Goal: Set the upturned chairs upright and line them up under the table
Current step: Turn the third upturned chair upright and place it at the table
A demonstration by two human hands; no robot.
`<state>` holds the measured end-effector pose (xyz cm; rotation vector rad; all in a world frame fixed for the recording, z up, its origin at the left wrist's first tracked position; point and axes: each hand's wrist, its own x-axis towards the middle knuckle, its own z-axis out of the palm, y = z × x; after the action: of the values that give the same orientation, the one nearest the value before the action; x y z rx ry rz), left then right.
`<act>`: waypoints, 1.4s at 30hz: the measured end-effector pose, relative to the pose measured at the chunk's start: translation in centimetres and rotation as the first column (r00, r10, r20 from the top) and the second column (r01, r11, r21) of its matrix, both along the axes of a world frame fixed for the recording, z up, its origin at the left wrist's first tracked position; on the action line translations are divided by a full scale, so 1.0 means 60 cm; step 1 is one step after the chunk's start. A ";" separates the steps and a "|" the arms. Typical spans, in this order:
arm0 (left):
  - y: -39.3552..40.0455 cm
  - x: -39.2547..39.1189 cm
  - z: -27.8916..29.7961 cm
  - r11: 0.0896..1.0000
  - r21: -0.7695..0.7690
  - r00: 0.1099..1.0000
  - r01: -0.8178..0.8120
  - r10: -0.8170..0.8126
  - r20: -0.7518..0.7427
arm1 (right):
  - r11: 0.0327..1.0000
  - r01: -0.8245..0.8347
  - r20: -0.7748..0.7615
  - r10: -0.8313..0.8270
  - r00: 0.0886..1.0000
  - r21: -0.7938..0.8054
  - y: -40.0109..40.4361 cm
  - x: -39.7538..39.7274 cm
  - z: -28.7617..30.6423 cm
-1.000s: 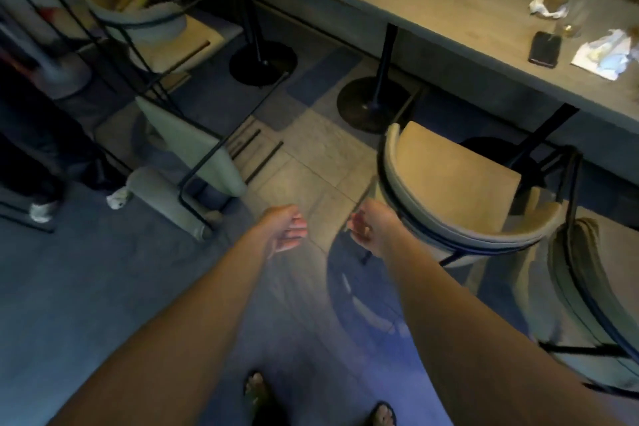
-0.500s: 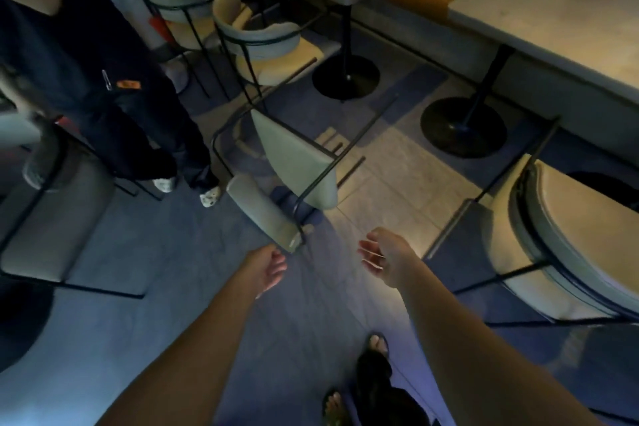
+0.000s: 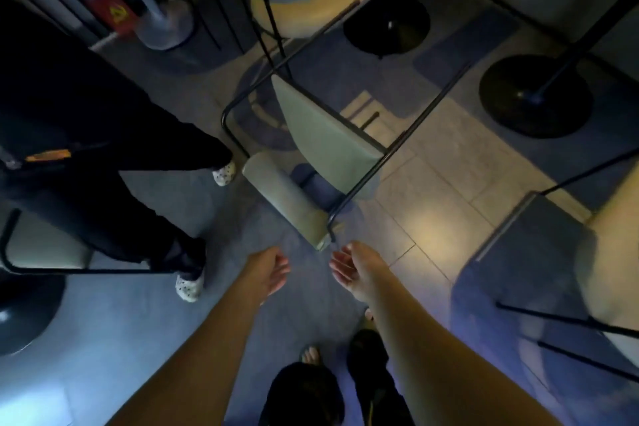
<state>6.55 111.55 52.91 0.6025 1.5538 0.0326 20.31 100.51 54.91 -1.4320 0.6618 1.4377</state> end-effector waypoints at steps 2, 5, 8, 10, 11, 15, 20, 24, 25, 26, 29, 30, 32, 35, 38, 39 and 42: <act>0.029 0.013 -0.038 0.998 0.010 0.994 0.070 -0.069 -0.085 | 0.998 0.057 -0.044 -0.058 0.997 -0.019 0.037 -0.006 -0.056; 0.090 0.022 -0.130 0.998 0.017 0.991 0.063 -0.060 -0.120 | 0.993 0.113 -0.133 -0.118 0.984 -0.039 0.094 -0.030 -0.167; 0.168 0.018 -0.261 1.000 0.007 0.989 0.023 -0.022 -0.147 | 0.990 0.130 -0.216 -0.138 0.966 -0.052 0.152 -0.069 -0.297; 0.217 0.012 -0.356 0.999 0.013 0.987 -0.044 0.045 -0.152 | 0.982 0.176 -0.294 -0.190 0.937 -0.072 0.191 -0.102 -0.392; 0.241 0.013 -0.405 0.998 0.015 0.987 -0.055 0.056 -0.152 | 0.976 0.205 -0.331 -0.216 0.919 -0.069 0.211 -0.114 -0.439; 0.306 0.005 -0.580 0.998 -0.018 0.990 -0.061 0.058 -0.128 | 0.959 0.263 -0.390 -0.283 0.876 -0.105 0.282 -0.144 -0.609; 0.375 0.026 -0.760 1.000 0.024 0.998 -0.018 0.020 -0.052 | 0.910 0.390 -0.366 -0.413 0.834 -0.139 0.332 -0.139 -0.789; 0.424 0.038 -0.863 0.996 0.082 0.994 -0.038 0.046 -0.098 | 0.879 0.454 -0.335 -0.476 0.813 -0.147 0.356 -0.129 -0.885; 0.435 0.037 -0.889 0.995 0.095 0.993 -0.032 0.042 -0.111 | 0.867 0.475 -0.342 -0.496 0.798 -0.150 0.360 -0.126 -0.905; 0.440 0.039 -0.904 0.995 0.093 0.993 -0.031 0.042 -0.113 | 0.850 0.502 -0.353 -0.523 0.775 -0.157 0.361 -0.126 -0.923; 0.449 0.047 -0.950 0.996 0.077 0.998 -0.035 0.038 -0.040 | 0.757 0.625 -0.361 -0.646 0.673 -0.190 0.373 -0.134 -0.963; 0.448 0.053 -0.957 0.997 0.060 0.999 -0.049 0.050 -0.006 | 0.729 0.662 -0.355 -0.674 0.648 -0.178 0.380 -0.137 -0.973; 0.445 0.061 -0.983 0.996 0.031 0.993 -0.087 0.084 0.083 | 0.703 0.699 -0.350 -0.692 0.631 -0.130 0.394 -0.145 -0.989; 0.450 0.062 -1.007 0.990 0.015 0.975 -0.138 0.134 0.175 | 0.672 0.737 -0.372 -0.705 0.604 -0.078 0.402 -0.149 -1.001; 0.451 0.066 -1.007 0.982 -0.046 0.970 -0.181 0.186 0.154 | 0.657 0.751 -0.349 -0.722 0.598 -0.072 0.394 -0.145 -0.985; 0.446 0.067 -0.997 0.986 -0.043 0.976 -0.164 0.168 0.137 | 0.656 0.751 -0.349 -0.722 0.597 -0.072 0.387 -0.142 -0.976; 0.418 0.061 -0.973 0.984 -0.067 0.977 -0.167 0.174 0.124 | 0.659 0.746 -0.328 -0.729 0.600 -0.100 0.358 -0.134 -0.942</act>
<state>10.21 136.65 -5.45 0.4130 1.4713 0.1547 12.24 121.97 -1.63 -0.6842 1.2635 0.9944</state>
